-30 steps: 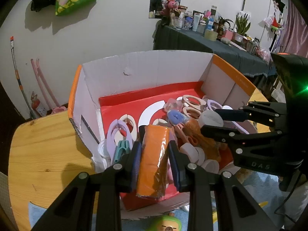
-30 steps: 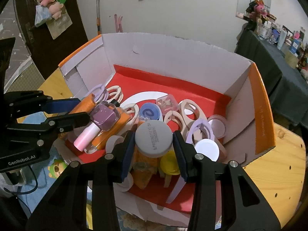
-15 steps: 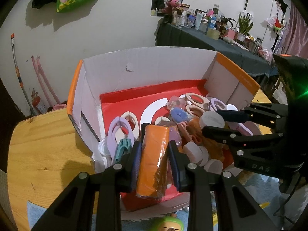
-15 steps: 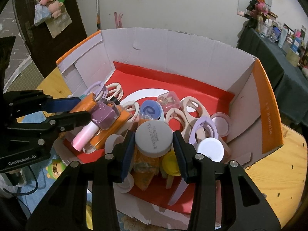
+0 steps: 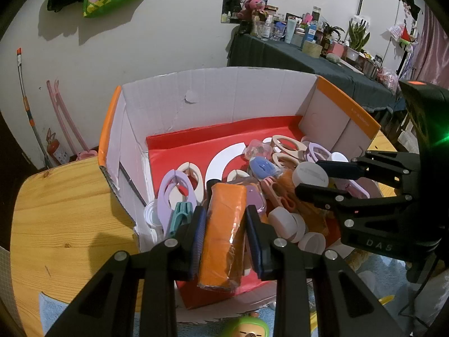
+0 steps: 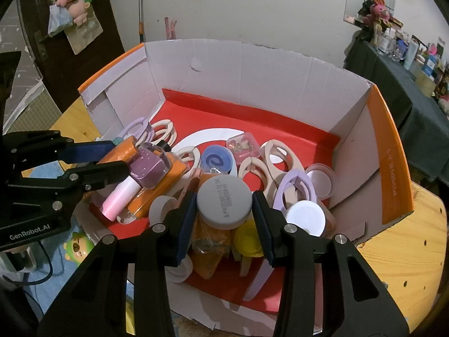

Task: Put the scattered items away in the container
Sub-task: 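Lower orange bar and white lid into the box, then open left gripper releasing orange bar while right gripper releases white lid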

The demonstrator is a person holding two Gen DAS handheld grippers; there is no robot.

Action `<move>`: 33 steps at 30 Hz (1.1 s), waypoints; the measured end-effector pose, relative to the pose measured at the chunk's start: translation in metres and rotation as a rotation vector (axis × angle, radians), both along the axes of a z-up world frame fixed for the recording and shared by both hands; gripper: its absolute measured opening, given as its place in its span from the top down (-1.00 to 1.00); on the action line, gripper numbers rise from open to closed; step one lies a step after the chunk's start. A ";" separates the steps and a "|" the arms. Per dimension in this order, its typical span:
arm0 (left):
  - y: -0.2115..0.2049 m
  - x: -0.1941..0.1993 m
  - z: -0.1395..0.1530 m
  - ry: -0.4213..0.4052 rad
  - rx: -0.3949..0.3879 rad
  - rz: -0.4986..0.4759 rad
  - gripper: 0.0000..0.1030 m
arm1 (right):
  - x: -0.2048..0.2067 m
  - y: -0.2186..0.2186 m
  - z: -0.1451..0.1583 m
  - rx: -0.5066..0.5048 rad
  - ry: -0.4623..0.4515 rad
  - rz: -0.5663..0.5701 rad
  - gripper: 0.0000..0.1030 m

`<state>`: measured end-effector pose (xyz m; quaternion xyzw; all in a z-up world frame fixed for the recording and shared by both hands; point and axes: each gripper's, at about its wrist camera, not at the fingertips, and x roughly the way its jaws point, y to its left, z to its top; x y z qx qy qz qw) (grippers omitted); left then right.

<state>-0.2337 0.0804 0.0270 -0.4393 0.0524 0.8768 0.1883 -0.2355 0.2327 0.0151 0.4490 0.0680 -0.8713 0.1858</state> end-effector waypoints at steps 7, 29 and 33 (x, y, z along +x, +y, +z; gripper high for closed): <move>0.000 0.000 0.000 0.002 -0.002 -0.001 0.39 | 0.000 0.000 -0.001 0.005 0.001 0.001 0.24; 0.002 0.002 0.001 0.007 -0.006 -0.005 0.30 | -0.002 0.000 -0.006 0.011 -0.005 -0.013 0.01; 0.003 0.004 0.001 0.007 -0.009 -0.009 0.21 | -0.002 -0.001 -0.006 0.009 -0.006 -0.012 -0.07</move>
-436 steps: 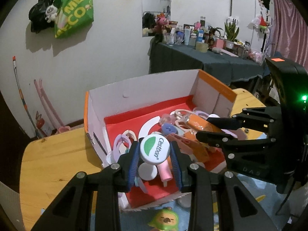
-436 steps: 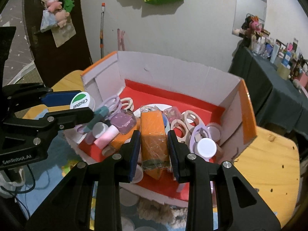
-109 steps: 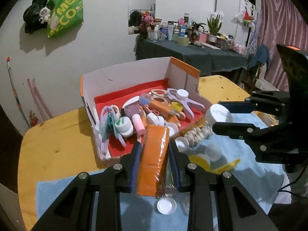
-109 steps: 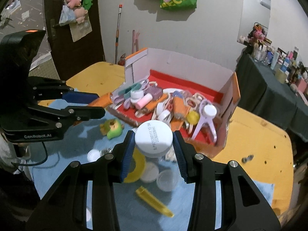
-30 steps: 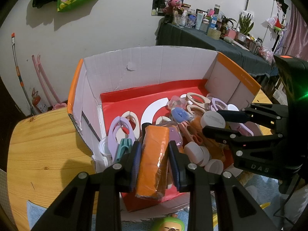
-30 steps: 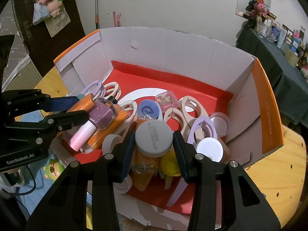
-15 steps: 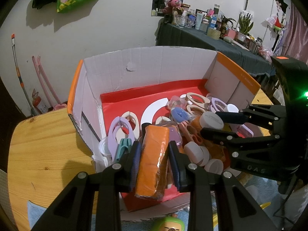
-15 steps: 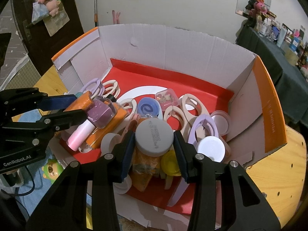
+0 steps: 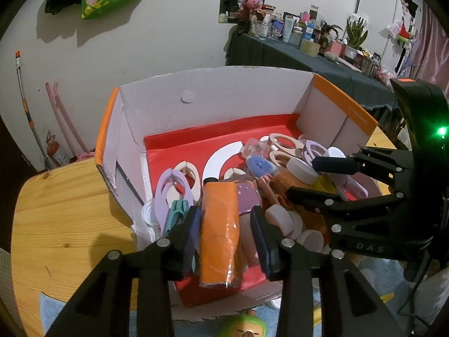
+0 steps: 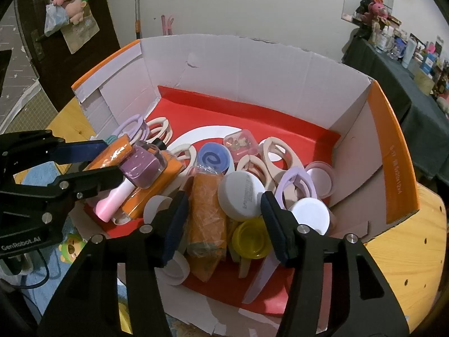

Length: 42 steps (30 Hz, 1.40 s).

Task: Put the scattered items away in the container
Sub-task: 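Open left gripper releasing orange bar while right gripper releases white lid, then withdraw both open tools from the box back over the towel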

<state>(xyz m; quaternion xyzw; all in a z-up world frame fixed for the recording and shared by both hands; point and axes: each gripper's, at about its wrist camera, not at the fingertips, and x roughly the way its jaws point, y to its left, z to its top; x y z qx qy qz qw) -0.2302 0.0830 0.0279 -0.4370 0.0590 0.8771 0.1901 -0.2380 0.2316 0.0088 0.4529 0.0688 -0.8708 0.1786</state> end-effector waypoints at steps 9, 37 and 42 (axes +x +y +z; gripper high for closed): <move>0.001 0.002 -0.001 -0.006 0.004 -0.002 0.15 | -0.001 0.001 0.000 0.001 0.001 -0.004 -0.07; -0.005 0.004 0.007 0.008 0.010 0.018 -0.06 | 0.008 -0.001 0.011 0.007 0.033 -0.003 -0.20; -0.006 0.014 0.015 0.022 0.012 0.007 -0.07 | 0.019 -0.002 0.019 0.007 0.052 0.001 -0.20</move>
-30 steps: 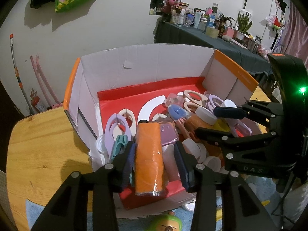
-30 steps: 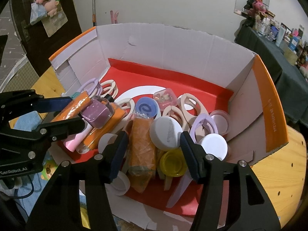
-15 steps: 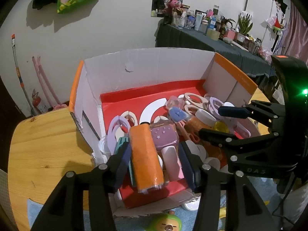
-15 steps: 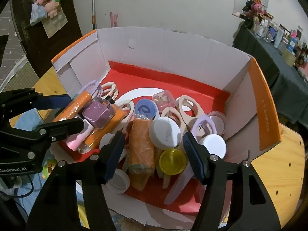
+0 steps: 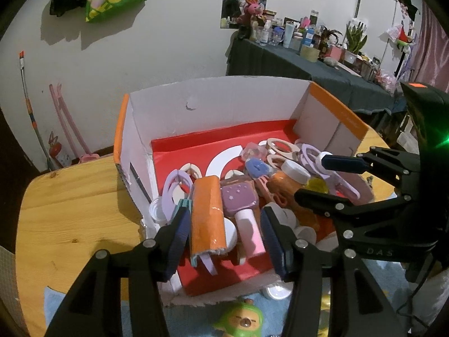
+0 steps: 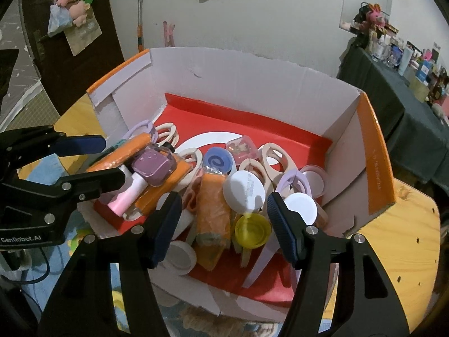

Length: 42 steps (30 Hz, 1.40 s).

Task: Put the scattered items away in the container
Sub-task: 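Withdraw both open tools from the box back over the towel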

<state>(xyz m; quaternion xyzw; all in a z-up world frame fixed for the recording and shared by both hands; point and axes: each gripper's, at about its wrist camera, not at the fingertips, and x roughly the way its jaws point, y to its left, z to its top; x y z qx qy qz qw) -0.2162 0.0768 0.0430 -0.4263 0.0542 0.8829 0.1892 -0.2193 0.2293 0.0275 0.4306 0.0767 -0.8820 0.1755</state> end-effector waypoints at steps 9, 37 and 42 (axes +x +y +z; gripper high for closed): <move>-0.003 0.043 0.022 0.049 0.004 -0.066 -0.16 | 0.042 0.001 0.026 -0.022 0.052 0.020 -0.22; -0.022 0.155 -0.051 -0.043 -0.045 -0.309 -0.24 | 0.162 0.024 -0.031 -0.012 -0.049 0.048 -0.34; -0.026 0.156 -0.055 -0.043 -0.038 -0.317 -0.24 | 0.164 0.029 -0.041 -0.053 -0.078 0.061 -0.34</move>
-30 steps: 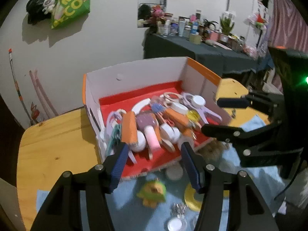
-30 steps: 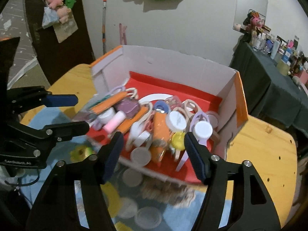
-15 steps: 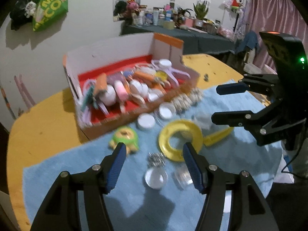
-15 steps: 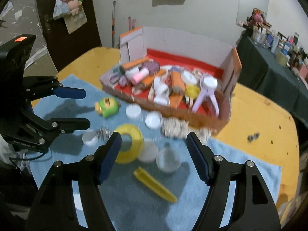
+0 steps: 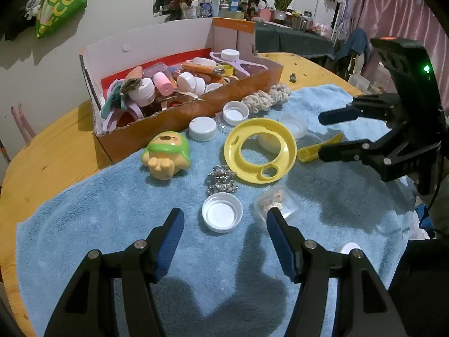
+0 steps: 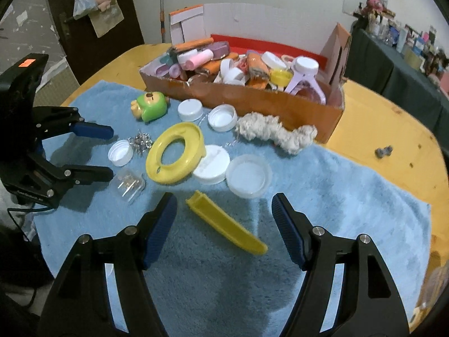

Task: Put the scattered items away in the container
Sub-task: 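Withdraw both open tools from the box back over the towel, then close left gripper on small white cap while right gripper grasps yellow strip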

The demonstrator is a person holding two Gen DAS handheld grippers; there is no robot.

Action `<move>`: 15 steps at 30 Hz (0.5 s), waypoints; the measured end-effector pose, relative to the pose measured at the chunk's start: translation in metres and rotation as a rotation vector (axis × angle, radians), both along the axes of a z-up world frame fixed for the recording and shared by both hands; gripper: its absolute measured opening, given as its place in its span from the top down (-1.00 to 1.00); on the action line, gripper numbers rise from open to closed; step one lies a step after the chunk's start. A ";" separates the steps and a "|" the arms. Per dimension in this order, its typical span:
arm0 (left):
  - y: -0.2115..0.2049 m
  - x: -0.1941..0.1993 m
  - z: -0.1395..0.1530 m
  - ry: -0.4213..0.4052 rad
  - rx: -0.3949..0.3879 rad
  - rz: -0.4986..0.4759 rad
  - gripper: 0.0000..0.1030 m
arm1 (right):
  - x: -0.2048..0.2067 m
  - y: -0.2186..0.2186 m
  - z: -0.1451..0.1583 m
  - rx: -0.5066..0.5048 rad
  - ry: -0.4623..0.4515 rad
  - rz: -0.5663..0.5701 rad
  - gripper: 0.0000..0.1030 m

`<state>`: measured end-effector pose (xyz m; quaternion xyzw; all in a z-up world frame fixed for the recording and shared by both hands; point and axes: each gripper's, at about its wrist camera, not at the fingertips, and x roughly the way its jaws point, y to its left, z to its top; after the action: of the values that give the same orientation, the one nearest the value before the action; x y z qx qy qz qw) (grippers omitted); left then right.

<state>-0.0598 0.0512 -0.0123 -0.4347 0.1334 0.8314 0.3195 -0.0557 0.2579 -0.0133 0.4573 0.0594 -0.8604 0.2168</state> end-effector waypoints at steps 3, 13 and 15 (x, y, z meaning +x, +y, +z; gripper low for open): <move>0.000 -0.002 0.000 0.000 0.005 -0.005 -0.24 | 0.002 -0.001 -0.002 0.011 0.006 0.005 -0.34; -0.002 -0.004 -0.001 0.022 -0.007 -0.046 -0.24 | 0.004 -0.004 -0.007 0.012 -0.006 0.031 -0.34; -0.004 -0.004 -0.002 0.020 -0.013 -0.049 -0.24 | 0.004 -0.004 -0.007 0.014 -0.008 0.033 -0.34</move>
<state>-0.0641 0.0472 -0.0144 -0.4249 0.1528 0.8268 0.3355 -0.0517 0.2538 -0.0204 0.4614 0.0719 -0.8543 0.2281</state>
